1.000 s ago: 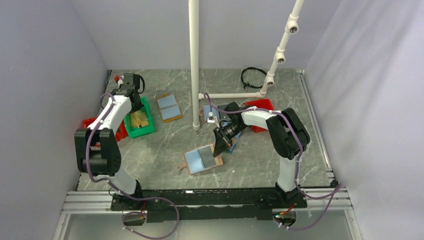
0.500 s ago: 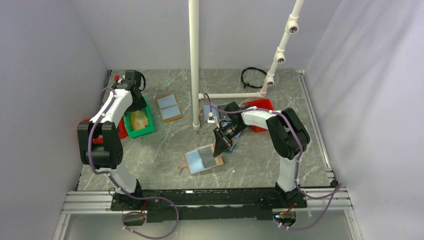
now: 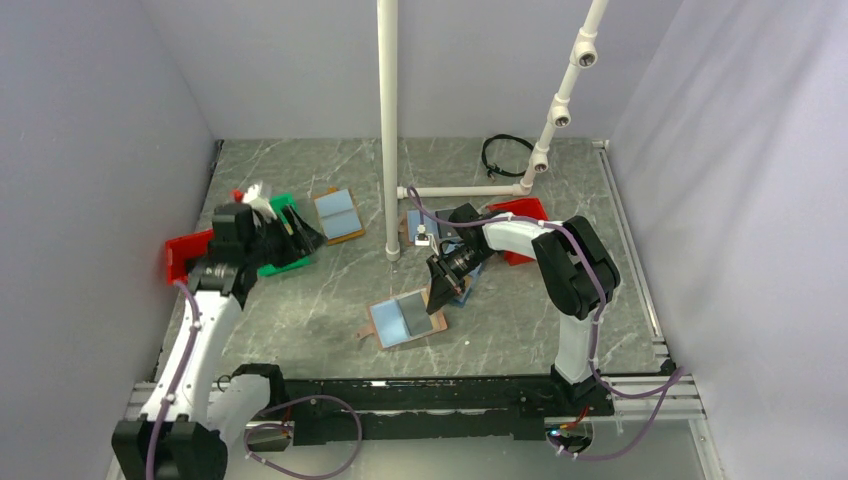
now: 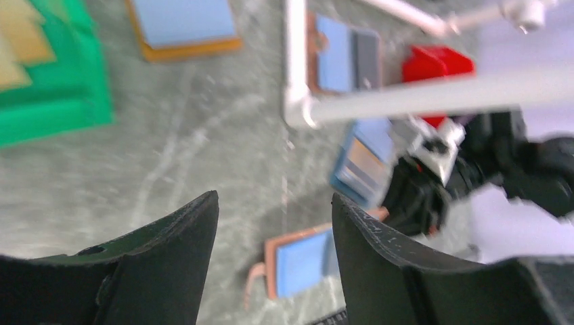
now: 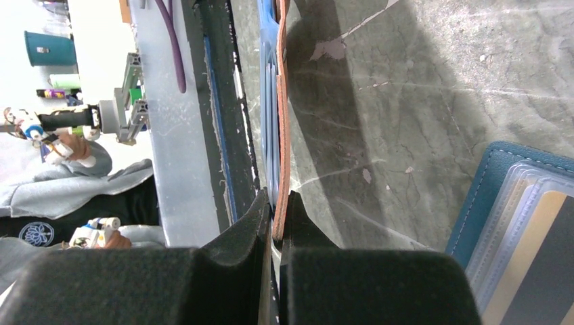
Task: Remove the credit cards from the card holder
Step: Reset both arms
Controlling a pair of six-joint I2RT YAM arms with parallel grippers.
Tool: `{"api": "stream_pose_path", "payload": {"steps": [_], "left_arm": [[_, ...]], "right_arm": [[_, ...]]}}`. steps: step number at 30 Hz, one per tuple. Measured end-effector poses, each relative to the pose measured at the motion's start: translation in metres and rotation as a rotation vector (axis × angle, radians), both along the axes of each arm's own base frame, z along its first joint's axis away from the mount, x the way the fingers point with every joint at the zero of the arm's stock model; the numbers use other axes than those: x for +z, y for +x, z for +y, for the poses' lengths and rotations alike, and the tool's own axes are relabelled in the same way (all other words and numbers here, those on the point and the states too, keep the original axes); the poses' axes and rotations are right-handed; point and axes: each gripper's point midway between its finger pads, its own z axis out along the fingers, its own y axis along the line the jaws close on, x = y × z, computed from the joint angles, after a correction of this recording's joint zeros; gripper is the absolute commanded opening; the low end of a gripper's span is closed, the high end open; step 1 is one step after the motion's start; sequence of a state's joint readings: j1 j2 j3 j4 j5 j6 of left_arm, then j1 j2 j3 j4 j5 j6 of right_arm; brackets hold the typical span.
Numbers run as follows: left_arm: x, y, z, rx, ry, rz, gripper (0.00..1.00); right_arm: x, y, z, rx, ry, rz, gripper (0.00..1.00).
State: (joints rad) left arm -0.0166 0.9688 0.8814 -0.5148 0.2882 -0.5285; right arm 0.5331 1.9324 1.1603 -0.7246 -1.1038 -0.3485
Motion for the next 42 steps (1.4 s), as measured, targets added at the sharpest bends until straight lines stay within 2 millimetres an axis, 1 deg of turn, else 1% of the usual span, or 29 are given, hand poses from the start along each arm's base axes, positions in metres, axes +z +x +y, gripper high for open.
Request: {"api": "stream_pose_path", "payload": {"steps": [1, 4, 6, 7, 9, 13, 16, 18, 21, 23, 26, 29, 31, 35, 37, 39, 42], "left_arm": [[-0.008, -0.012, -0.013, -0.045, -0.069, 0.004, 0.67], [-0.032, -0.038, -0.042, -0.134, -0.207, 0.056, 0.69], [-0.047, -0.053, -0.060, -0.182, -0.262, 0.098, 0.70], [-0.055, -0.065, -0.073, -0.221, -0.286, 0.122, 0.70], [-0.062, -0.084, -0.096, -0.295, -0.316, 0.149, 0.70], [-0.071, -0.116, -0.143, -0.434, -0.337, 0.172, 0.70], [-0.084, -0.129, -0.166, -0.469, -0.334, 0.193, 0.70], [-0.094, -0.132, -0.176, -0.463, -0.316, 0.212, 0.71], [-0.107, -0.131, -0.187, -0.440, -0.288, 0.226, 0.71], [-0.116, -0.128, -0.190, -0.424, -0.267, 0.232, 0.71], [-0.133, -0.125, -0.193, -0.404, -0.226, 0.258, 0.70], [-0.144, -0.122, -0.195, -0.392, -0.202, 0.273, 0.69], [-0.146, -0.120, -0.196, -0.389, -0.198, 0.273, 0.68], [-0.142, -0.114, -0.199, -0.384, -0.209, 0.244, 0.68], [-0.138, -0.111, -0.201, -0.383, -0.218, 0.227, 0.68], [-0.136, -0.109, -0.203, -0.382, -0.226, 0.212, 0.68], [-0.134, -0.108, -0.204, -0.382, -0.235, 0.200, 0.68]], "right_arm": [[0.000, 0.000, 0.000, 0.000, 0.000, 0.000, 0.00], [0.000, 0.000, 0.000, 0.000, -0.002, -0.001, 0.00], [-0.001, 0.000, 0.000, -0.001, -0.004, -0.001, 0.00], [-0.001, 0.000, 0.000, -0.001, -0.005, 0.000, 0.01], [-0.003, 0.000, -0.001, -0.001, -0.011, 0.004, 0.04], [-0.012, 0.001, -0.003, -0.007, -0.044, 0.014, 0.14], [-0.014, 0.001, -0.004, -0.013, -0.061, 0.013, 0.23], [-0.015, 0.002, -0.004, -0.017, -0.067, 0.013, 0.28], [-0.018, 0.004, -0.005, -0.020, -0.086, 0.002, 0.38], [-0.020, 0.006, -0.007, -0.022, -0.105, -0.011, 0.41], [-0.023, 0.010, -0.011, -0.026, -0.142, -0.050, 0.43], [-0.017, 0.018, -0.016, -0.041, -0.170, -0.116, 0.43], [-0.011, 0.025, -0.020, -0.060, -0.180, -0.162, 0.43], [0.012, 0.042, -0.028, -0.113, -0.144, -0.251, 0.42], [0.022, 0.043, -0.028, -0.125, -0.109, -0.262, 0.41], [0.028, 0.041, -0.024, -0.122, -0.075, -0.247, 0.41], [0.024, 0.035, -0.018, -0.115, -0.048, -0.184, 0.39]]}}
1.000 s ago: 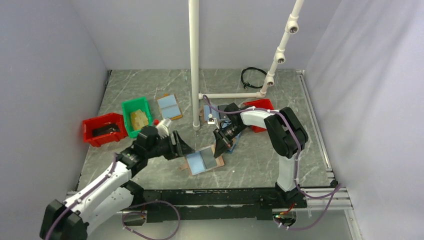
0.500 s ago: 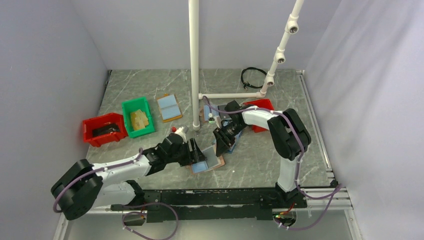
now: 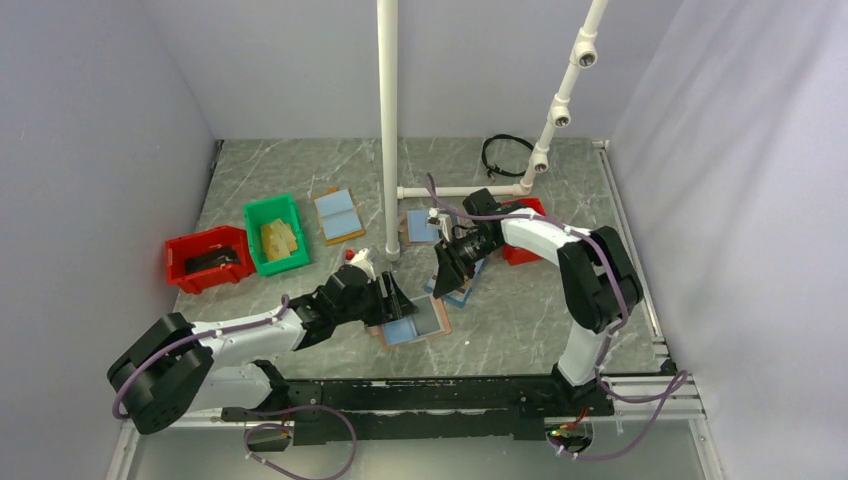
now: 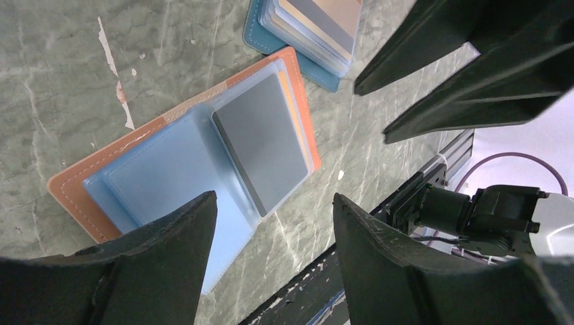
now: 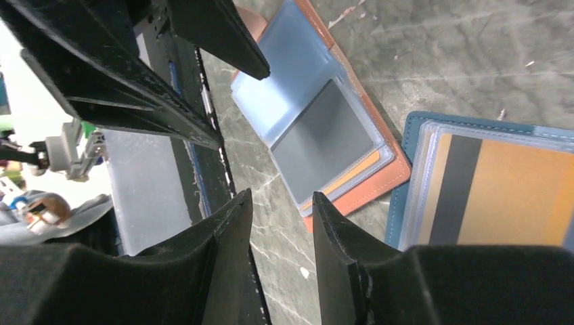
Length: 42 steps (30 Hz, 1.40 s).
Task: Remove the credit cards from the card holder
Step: Reset both arms
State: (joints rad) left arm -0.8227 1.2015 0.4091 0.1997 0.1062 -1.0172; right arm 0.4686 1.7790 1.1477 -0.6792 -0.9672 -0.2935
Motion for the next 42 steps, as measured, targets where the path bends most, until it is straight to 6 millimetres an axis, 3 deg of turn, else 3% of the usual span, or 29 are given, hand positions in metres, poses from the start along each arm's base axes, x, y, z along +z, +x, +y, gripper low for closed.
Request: {"api": "stream_pose_path", "payload": {"steps": [9, 29, 42], "left_arm": [[-0.004, 0.001, 0.002, 0.019, -0.004, -0.004, 0.68], [-0.007, 0.002, 0.001, 0.030, -0.018, -0.004, 0.68], [-0.010, -0.002, 0.006, 0.027, 0.005, 0.004, 0.71]], "right_arm": [[-0.031, -0.015, 0.006, -0.044, -0.042, 0.177, 0.40], [-0.050, -0.012, 0.015, -0.100, -0.131, 0.178, 0.39], [-0.041, -0.014, 0.016, -0.053, -0.119, 0.153, 0.36]]}}
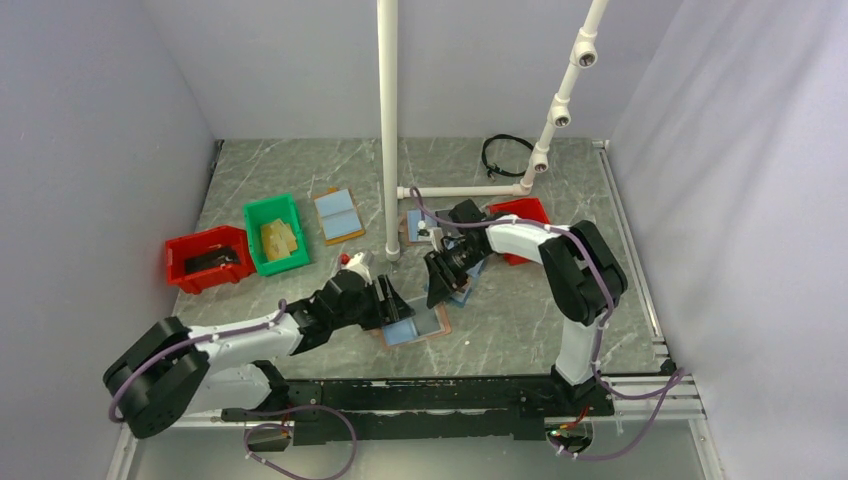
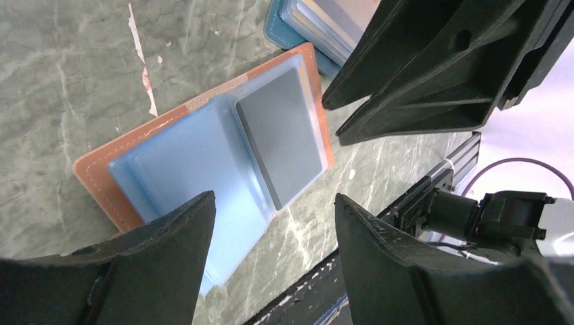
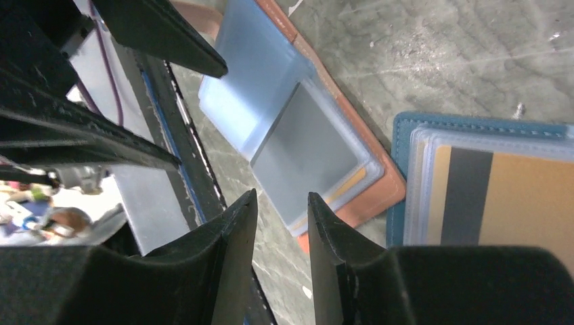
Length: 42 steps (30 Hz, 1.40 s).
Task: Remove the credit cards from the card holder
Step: Reset both arms
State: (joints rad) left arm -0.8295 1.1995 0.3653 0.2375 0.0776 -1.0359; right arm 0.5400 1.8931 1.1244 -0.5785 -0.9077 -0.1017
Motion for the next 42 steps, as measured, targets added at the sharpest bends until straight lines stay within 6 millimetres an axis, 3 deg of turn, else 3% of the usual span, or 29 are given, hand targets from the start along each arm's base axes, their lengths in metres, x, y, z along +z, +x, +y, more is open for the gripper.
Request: {"api": "stream_pose_path", "payload": {"steps": [4, 7, 12, 16, 20, 26, 29, 35, 42], "left_arm": [[0.016, -0.002, 0.009, -0.001, 0.018, -0.044, 0.82], [0.039, 0.001, 0.016, 0.001, 0.026, -0.110, 0.91], [0.077, 0.010, 0.036, 0.033, 0.041, -0.216, 0.94], [0.097, 0.028, 0.061, 0.087, 0.088, -0.248, 0.98], [0.126, 0.051, 0.096, 0.162, 0.156, -0.281, 1.00], [0.171, 0.071, 0.129, 0.206, 0.222, -0.357, 1.00], [0.184, 0.076, 0.135, 0.201, 0.246, -0.369, 1.00], [0.206, 0.070, 0.140, 0.187, 0.269, -0.399, 0.99], [0.232, 0.056, 0.146, 0.192, 0.255, -0.451, 0.99]], "right_arm": [[0.019, 0.008, -0.009, 0.019, -0.008, -0.132, 0.37], [0.049, 0.023, -0.021, 0.005, 0.006, -0.283, 0.38], [0.102, 0.053, -0.053, -0.071, 0.014, -0.553, 0.45], [0.139, 0.067, -0.081, -0.137, -0.003, -0.744, 0.65], [0.170, 0.073, -0.116, -0.227, -0.022, -0.900, 0.98], [0.212, 0.086, -0.170, -0.465, -0.040, -1.046, 0.99], [0.224, 0.092, -0.183, -0.562, -0.030, -1.040, 1.00], [0.223, 0.098, -0.198, -0.661, -0.029, -0.979, 1.00], [0.231, 0.092, -0.194, -0.645, 0.035, -0.962, 1.00]]}}
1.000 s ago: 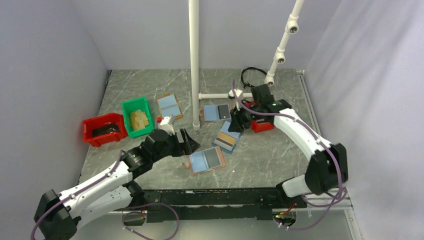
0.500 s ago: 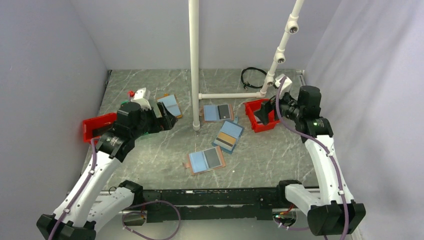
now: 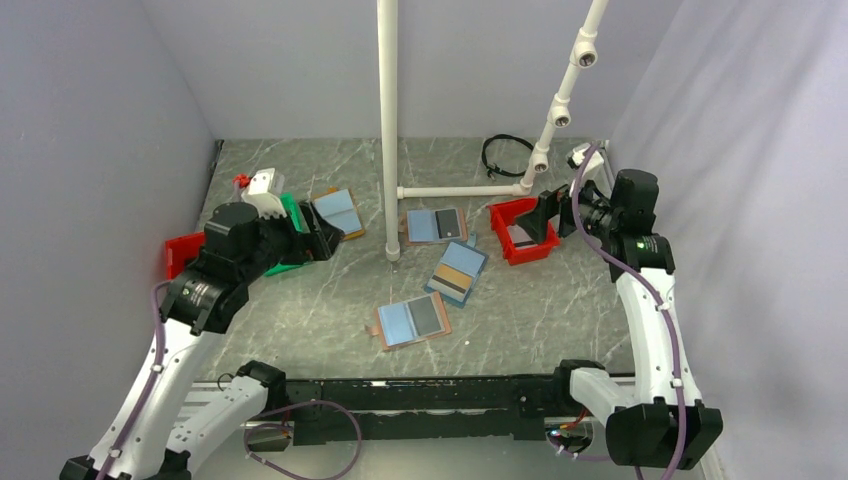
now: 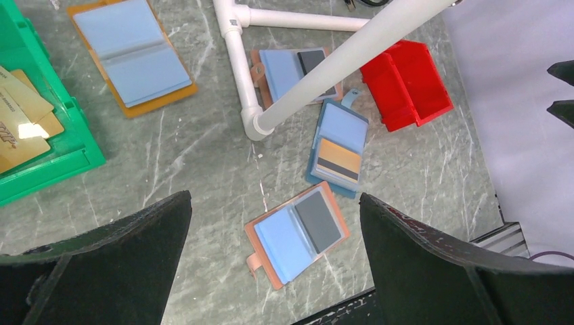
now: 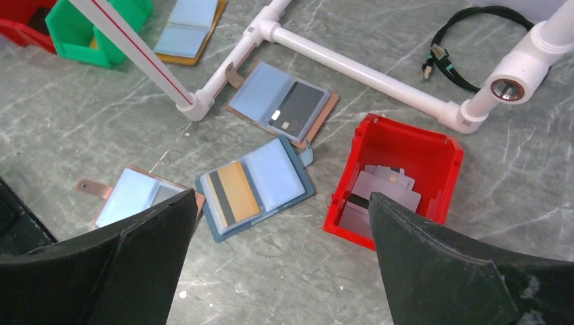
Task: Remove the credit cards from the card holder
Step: Reset both arms
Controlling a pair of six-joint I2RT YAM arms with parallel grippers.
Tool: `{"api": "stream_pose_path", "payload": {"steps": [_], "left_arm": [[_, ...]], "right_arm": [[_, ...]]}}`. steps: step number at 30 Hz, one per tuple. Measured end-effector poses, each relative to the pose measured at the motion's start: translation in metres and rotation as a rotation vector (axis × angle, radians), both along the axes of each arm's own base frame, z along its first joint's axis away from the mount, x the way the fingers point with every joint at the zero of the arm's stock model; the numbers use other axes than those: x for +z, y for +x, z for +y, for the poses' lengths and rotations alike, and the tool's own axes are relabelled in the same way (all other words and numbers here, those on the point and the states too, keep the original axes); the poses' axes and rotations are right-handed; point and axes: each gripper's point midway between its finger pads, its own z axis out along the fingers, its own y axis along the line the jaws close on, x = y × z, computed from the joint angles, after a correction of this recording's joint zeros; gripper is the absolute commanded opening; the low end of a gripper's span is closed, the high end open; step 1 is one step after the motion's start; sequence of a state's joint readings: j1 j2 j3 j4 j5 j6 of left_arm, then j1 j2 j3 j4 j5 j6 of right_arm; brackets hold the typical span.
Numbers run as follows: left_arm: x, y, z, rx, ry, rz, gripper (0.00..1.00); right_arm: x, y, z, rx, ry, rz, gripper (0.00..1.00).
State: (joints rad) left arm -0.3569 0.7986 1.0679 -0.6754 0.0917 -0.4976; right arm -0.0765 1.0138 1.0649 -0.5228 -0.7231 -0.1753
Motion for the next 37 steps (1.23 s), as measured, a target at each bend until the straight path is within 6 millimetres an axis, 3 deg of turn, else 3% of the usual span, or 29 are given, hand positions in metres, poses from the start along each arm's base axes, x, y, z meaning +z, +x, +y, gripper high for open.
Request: {"api": "stream_pose_path", "payload": {"steps": [13, 25, 37], "left_arm": [[-0.003, -0.009, 0.003, -0.001, 0.005, 0.017, 1.00], [-0.003, -0.022, 0.003, -0.023, -0.015, 0.003, 1.00], [-0.022, -0.024, -0.001, -0.038, -0.025, 0.045, 1.00]], "right_arm": [[0.019, -0.001, -0.005, -0.069, 0.066, -0.004, 1.00], [0.024, 0.003, -0.010, -0.087, 0.074, -0.025, 1.00], [0.025, 0.002, -0.016, -0.109, 0.078, -0.048, 1.00]]}}
